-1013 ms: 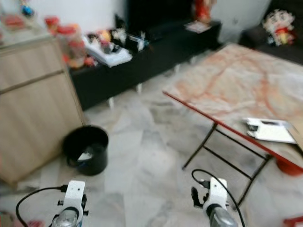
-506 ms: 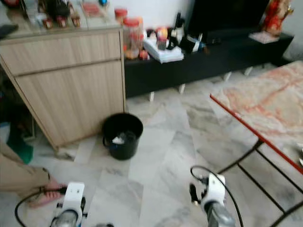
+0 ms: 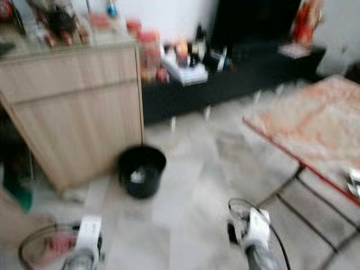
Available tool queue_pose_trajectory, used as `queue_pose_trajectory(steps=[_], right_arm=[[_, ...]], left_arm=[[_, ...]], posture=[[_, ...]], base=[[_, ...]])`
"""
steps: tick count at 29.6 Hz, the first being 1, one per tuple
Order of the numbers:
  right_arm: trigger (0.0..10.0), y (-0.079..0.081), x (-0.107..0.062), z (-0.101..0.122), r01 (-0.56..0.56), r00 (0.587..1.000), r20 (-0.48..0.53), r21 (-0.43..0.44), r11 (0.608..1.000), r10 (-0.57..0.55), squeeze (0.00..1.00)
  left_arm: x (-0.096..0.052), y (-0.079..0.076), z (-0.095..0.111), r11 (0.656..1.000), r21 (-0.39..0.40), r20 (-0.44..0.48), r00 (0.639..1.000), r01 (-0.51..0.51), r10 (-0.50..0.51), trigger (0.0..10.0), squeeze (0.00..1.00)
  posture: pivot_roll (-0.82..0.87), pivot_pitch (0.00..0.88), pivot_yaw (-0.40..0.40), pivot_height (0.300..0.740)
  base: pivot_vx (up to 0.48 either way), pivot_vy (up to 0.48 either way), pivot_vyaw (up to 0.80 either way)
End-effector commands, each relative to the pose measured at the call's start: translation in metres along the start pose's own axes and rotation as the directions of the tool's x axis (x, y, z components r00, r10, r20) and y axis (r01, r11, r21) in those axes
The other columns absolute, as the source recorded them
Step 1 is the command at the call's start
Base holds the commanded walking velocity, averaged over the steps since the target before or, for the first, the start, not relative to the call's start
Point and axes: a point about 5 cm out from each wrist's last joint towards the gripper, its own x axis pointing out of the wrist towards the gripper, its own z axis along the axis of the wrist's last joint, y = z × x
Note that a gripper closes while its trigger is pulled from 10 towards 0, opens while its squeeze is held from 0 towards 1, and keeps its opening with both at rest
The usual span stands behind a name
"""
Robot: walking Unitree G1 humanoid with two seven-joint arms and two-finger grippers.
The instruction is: Picking trash to rubbish bin
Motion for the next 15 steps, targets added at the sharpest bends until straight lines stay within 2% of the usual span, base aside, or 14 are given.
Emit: queue_pose_trajectory(steps=[1, 15], right_arm=[[10.0, 0.0029, 0.0027, 0.0092, -0.005, 1.0, 0.027, 0.014, 1.0, 0.004, 0.0], [10.0, 0.005, 0.0037, 0.013, -0.011, 0.999, 0.045, 0.025, 1.0, 0.01, 0.0]], left_arm=[[0.0013, 0.0036, 0.0022, 1.0, 0.025, 0.009, 1.0, -0.01, 0.01, 10.0, 0.0], [0.001, 0.0057, 0.0014, 0.999, 0.021, 0.011, 1.0, -0.026, 0.026, 10.0, 0.0]], posture=[[-0.01, 0.066, -0.099, 0.74], [0.0, 0.071, -0.097, 0.74]], base=[[0.48, 0.0, 0.0], [0.48, 0.0, 0.0]])
